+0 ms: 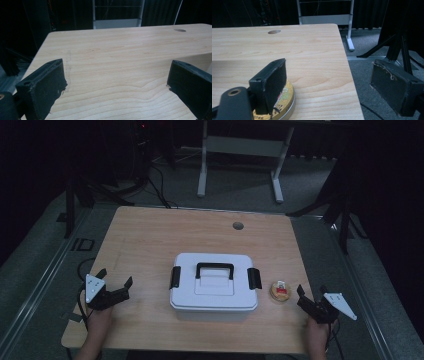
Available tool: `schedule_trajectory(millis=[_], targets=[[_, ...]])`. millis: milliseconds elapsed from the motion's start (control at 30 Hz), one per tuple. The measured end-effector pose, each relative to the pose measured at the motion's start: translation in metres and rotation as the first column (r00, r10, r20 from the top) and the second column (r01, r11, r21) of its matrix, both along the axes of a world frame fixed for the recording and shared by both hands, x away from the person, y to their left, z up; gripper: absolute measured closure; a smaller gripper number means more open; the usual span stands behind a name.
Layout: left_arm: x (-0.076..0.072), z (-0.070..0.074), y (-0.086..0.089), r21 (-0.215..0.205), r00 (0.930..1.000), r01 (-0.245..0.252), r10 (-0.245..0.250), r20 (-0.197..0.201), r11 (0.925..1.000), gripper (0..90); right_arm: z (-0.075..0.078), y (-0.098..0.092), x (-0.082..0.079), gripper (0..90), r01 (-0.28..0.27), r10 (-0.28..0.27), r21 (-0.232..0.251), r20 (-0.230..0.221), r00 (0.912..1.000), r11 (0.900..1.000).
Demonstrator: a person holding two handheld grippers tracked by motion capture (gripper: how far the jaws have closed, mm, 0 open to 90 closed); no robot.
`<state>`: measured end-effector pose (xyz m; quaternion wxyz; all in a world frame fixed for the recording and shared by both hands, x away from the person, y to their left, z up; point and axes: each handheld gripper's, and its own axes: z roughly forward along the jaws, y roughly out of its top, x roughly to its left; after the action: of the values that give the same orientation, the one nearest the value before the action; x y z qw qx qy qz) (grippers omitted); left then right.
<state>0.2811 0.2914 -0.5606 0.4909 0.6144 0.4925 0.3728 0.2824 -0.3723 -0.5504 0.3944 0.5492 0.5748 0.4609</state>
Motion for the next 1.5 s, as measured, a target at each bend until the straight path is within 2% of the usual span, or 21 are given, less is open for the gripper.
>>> schedule_trajectory(millis=[233, 400, 467, 500, 533, 667, 733, 767, 800, 833, 933, 1067, 1100, 1133, 1167, 1267, 1300, 1333, 1400, 1467, 1500], targets=[[0.005, 0.004, 0.006, -0.029, 0.9963, 0.059, -0.061, -0.06, 0.9978, 1.2, 0.0, 0.001, 0.0, 13.1, -0.02, 0.02, -0.004, -0.003, 0.9998, 1.0], [0.012, 0.009, 0.012, -0.038, 0.9813, 0.156, -0.159, -0.108, 0.987, 1.2, 0.0, 0.002, 0.0, 13.1, -0.031, 0.031, -0.008, -0.006, 0.9995, 0.999], [0.014, 0.01, 0.014, -0.024, 0.971, 0.192, -0.193, -0.141, 0.9811, 1.2, 0.0, 0.003, 0.0, 13.1, -0.037, 0.036, -0.011, -0.009, 0.9993, 0.999], [0.016, 0.01, 0.015, 0.003, 0.9588, 0.232, -0.228, -0.17, 0.9728, 1.2, 0.0, 0.003, 0.0, 13.1, -0.038, 0.038, -0.014, -0.011, 0.9992, 0.999], [0.016, 0.01, 0.015, 0.003, 0.9588, 0.232, -0.228, -0.17, 0.9728, 1.2, -0.001, 0.003, 0.0, 13.1, -0.042, 0.042, -0.013, -0.013, 0.999, 0.999], [0.02, 0.011, 0.015, 0.038, 0.9285, 0.3, -0.282, -0.241, 0.9533, 1.2, -0.001, 0.003, 0.0, 13.1, -0.047, 0.047, -0.01, -0.016, 0.9988, 0.999], [0.02, 0.013, 0.015, 0.056, 0.9196, 0.324, -0.3, -0.254, 0.9446, 1.2, -0.001, 0.003, 0.0, 13.1, -0.051, 0.051, -0.013, -0.018, 0.9985, 0.999], [0.022, 0.015, 0.015, 0.06, 0.9064, 0.348, -0.319, -0.277, 0.9357, 1.2, -0.001, 0.003, 0.0, 13.1, -0.053, 0.053, -0.011, -0.019, 0.9984, 0.999], [0.022, 0.015, 0.015, 0.06, 0.9064, 0.348, -0.319, -0.277, 0.9357, 1.2, -0.001, 0.003, 0.0, 13.1, -0.053, 0.053, -0.011, -0.019, 0.9984, 0.999], [0.023, 0.016, 0.015, 0.066, 0.899, 0.363, -0.331, -0.287, 0.9293, 1.2, -0.001, 0.003, 0.001, 13.1, -0.058, 0.057, -0.011, -0.022, 0.9981, 0.998], [0.024, 0.018, 0.013, 0.102, 0.8679, 0.42, -0.366, -0.335, 0.9017, 1.2, -0.001, 0.004, 0.001, 13.1, -0.07, 0.07, -0.008, -0.025, 0.9972, 0.998], [0.023, 0.024, 0.01, 0.146, 0.8254, 0.498, -0.415, -0.383, 0.855, 1.2, -0.001, 0.004, 0.001, 13.1, -0.081, 0.081, -0.006, -0.027, 0.9963, 0.997], [0.023, 0.026, 0.009, 0.155, 0.8017, 0.533, -0.438, -0.407, 0.8318, 1.2, -0.002, 0.004, 0.002, 13.1, -0.085, 0.085, -0.006, -0.03, 0.996, 0.996], [0.023, 0.026, 0.009, 0.155, 0.8017, 0.533, -0.438, -0.407, 0.8318, 1.2, -0.002, 0.004, 0.002, 13.1, -0.085, 0.085, -0.006, -0.03, 0.996, 0.996], [0.023, 0.026, 0.009, 0.158, 0.7886, 0.549, -0.446, -0.423, 0.8204, 1.2, -0.002, 0.004, 0.002, 13.1, -0.088, 0.088, -0.007, -0.032, 0.9957, 0.996], [0.022, 0.028, 0.007, 0.185, 0.7582, 0.591, -0.462, -0.46, 0.7852, 1.2, -0.002, 0.004, 0.002, 13.1, -0.091, 0.091, -0.005, -0.034, 0.9953, 0.996], [0.022, 0.029, 0.006, 0.191, 0.7387, 0.612, -0.469, -0.484, 0.7673, 1.1, -0.002, 0.004, 0.002, 13.1, -0.091, 0.091, -0.004, -0.034, 0.9952, 0.996], [0.022, 0.029, 0.006, 0.191, 0.7387, 0.612, -0.469, -0.484, 0.7673, 1.2, -0.002, 0.004, 0.002, 13.1, -0.092, 0.092, -0.003, -0.035, 0.9951, 0.996], [0.022, 0.029, 0.005, 0.213, 0.7204, 0.635, -0.47, -0.51, 0.7424, 1.2, -0.002, 0.004, 0.002, 13.1, -0.093, 0.093, -0.004, -0.037, 0.995, 0.996], [0.022, 0.03, 0.004, 0.227, 0.7057, 0.651, -0.467, -0.533, 0.7244, 1.2, -0.002, 0.004, 0.002, 13.1, -0.095, 0.094, -0.006, -0.037, 0.9948, 0.995], [0.022, 0.03, 0.004, 0.233, 0.6937, 0.664, -0.469, -0.547, 0.7107, 1.1, -0.002, 0.004, 0.002, 13.1, -0.096, 0.096, -0.006, -0.037, 0.9947, 0.995]])
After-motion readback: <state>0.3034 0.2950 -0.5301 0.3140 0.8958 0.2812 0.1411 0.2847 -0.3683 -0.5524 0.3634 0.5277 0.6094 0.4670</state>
